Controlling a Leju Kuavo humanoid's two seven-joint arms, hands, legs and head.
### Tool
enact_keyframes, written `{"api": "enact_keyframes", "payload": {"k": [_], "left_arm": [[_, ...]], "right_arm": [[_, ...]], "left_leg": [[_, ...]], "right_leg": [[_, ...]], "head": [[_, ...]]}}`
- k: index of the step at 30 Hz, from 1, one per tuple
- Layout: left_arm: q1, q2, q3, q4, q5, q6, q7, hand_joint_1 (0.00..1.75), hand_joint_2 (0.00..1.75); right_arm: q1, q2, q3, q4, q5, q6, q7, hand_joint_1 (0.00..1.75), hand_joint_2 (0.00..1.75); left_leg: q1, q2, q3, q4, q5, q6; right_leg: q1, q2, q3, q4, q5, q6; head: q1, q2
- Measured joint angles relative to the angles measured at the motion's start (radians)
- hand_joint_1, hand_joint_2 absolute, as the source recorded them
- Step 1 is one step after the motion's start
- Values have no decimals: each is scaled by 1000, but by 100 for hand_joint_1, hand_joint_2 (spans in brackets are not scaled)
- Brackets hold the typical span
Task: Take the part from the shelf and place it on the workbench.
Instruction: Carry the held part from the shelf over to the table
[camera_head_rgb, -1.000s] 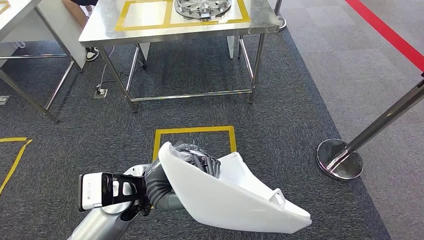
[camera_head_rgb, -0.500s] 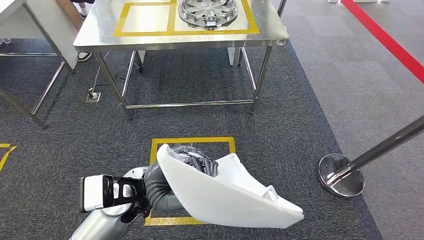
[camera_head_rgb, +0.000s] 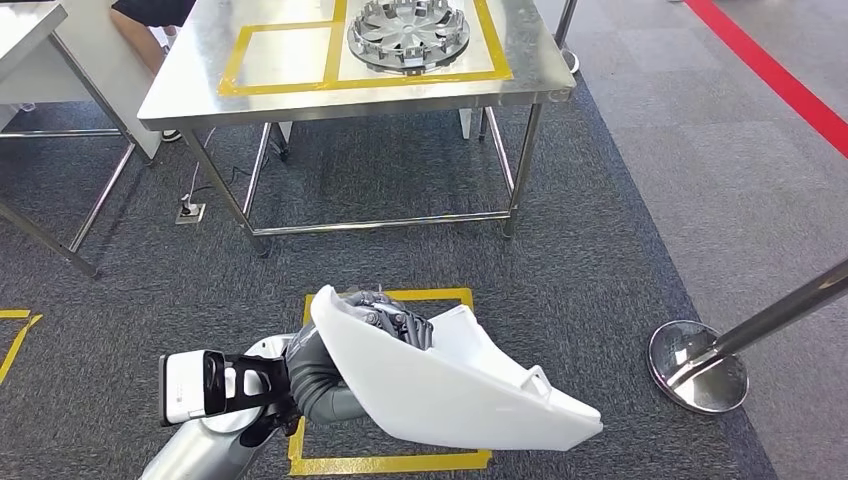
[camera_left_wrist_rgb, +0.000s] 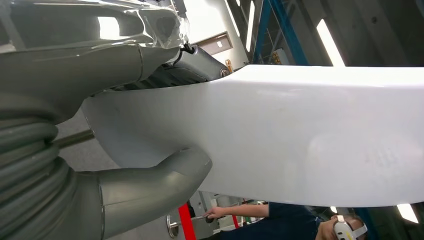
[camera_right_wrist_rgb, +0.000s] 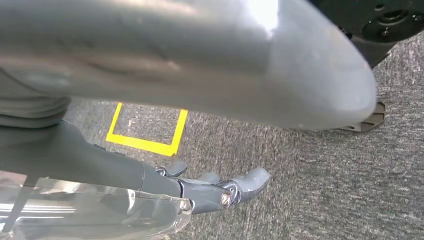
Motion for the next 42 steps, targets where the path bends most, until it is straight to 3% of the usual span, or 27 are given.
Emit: {"api": "enact_keyframes", "payload": {"k": [1,2,4,6,8,11,13,15,16,17,18,20,21,22,25,27,31,32,33,35,36,37,39,42], "left_arm": [[1,1,0,0,0,0,0,175,175],[2,1,0,0,0,0,0,175,175],[2,1,1,0,0,0,0,175,175],[2,-1,3,-2,0,-1,1,175,175],[3,-2,4,-4,0,-2,3,175,175],[8,-5,5,-10,1,-3,4,175,175],[11,-7,5,-12,1,-4,5,175,175],[14,-8,4,-12,1,-4,5,175,175],[17,-8,4,-12,1,-4,5,175,175],[18,-8,4,-12,1,-4,5,175,175],[19,-8,4,-12,1,-4,5,175,175],[19,-8,4,-12,1,-4,5,175,175],[19,-8,4,-12,1,-4,5,175,175],[19,-8,4,-12,0,-4,5,175,175],[20,-9,4,-12,0,-4,6,175,175],[19,-9,5,-13,1,-4,6,175,175],[20,-7,6,-16,1,-4,6,175,175],[21,-6,5,-16,1,-4,6,175,175],[21,-5,6,-16,1,-4,6,175,175],[21,-5,6,-16,1,-5,6,175,175],[21,-4,6,-16,1,-5,6,175,175],[20,-4,6,-16,1,-5,6,175,175],[20,-4,6,-17,1,-5,6,175,175],[19,-6,6,-18,1,-5,6,175,175]], "right_arm": [[0,0,0,0,0,0,2,0,0],[1,0,0,0,0,-1,4,0,0],[1,1,0,0,0,-2,8,0,0],[0,2,0,0,1,-2,12,0,0],[-2,3,0,0,3,-2,17,0,0],[-3,3,0,0,6,-2,19,0,0],[-5,4,0,0,7,-2,19,0,0],[-5,4,0,0,8,-2,19,0,0],[-3,3,0,0,8,-2,19,0,0],[-1,2,0,0,8,-2,19,0,0],[1,2,0,0,8,-2,19,0,0],[3,1,0,0,8,-2,19,0,0],[3,2,0,0,8,-2,19,0,0],[3,2,0,0,8,-2,19,0,0],[5,2,0,0,8,-2,20,0,0],[4,2,0,0,8,-2,20,0,0],[1,1,0,0,8,-2,20,0,0],[2,1,0,0,8,-2,20,0,0],[3,1,0,0,8,-2,20,0,0],[3,2,0,0,8,-2,20,0,0],[3,3,0,0,8,-2,20,0,0],[1,4,0,0,8,-3,20,0,0],[0,6,0,0,8,-3,20,0,0],[0,7,0,2,8,-2,20,0,0]], "left_leg": [[3,0,-33,34,5,-3],[5,0,-46,29,32,-4],[6,2,-15,-81,124,-2],[2,7,37,-199,173,7],[-3,8,60,-240,165,21],[2,2,84,-254,157,44],[5,2,103,-259,148,56],[3,1,114,-260,135,62],[3,-1,120,-259,129,63],[2,-3,129,-259,121,62],[2,-4,141,-259,112,60],[2,-5,167,-259,93,52],[0,-6,177,-258,83,47],[-1,-6,183,-259,75,40],[-2,-5,193,-247,66,21],[-1,-1,172,-200,59,13],[2,1,22,8,-17,-2],[3,1,-2,23,-11,-2],[2,1,-8,3,16,0],[-2,3,28,-121,110,12],[-7,6,48,-177,130,20],[-12,7,63,-217,132,28],[-19,8,76,-243,114,42],[-10,7,114,-264,140,56]], "right_leg": [[-1,0,6,0,-6,1],[-2,0,15,0,-13,2],[-4,1,37,-1,-28,7],[-3,2,53,-4,-45,19],[0,1,62,-9,-51,33],[-1,-3,70,16,-51,47],[-2,-3,23,108,-80,51],[0,-3,-65,239,-130,55],[0,-3,-101,279,-144,56],[0,-3,-122,286,-139,56],[0,-3,-122,250,-108,54],[1,-3,-88,112,-11,48],[2,-4,-71,57,14,45],[3,-5,-60,25,28,41],[7,-2,-42,13,27,21],[3,-1,-25,8,22,8],[2,0,-2,5,-1,-2],[3,0,6,5,-7,-2],[3,0,15,5,-15,-1],[3,0,35,4,-30,2],[4,1,43,3,-37,5],[3,1,48,1,-42,11],[4,1,59,2,-40,25],[5,-1,56,44,-43,42]], "head": [[0,0],[0,0],[-1,0],[-1,0],[-2,0],[0,0],[4,0],[7,0],[7,0],[8,0],[8,0],[9,0],[9,0],[8,0],[8,0],[5,0],[1,0],[1,0],[1,0],[1,0],[3,0],[3,0],[3,0],[5,0]]}}
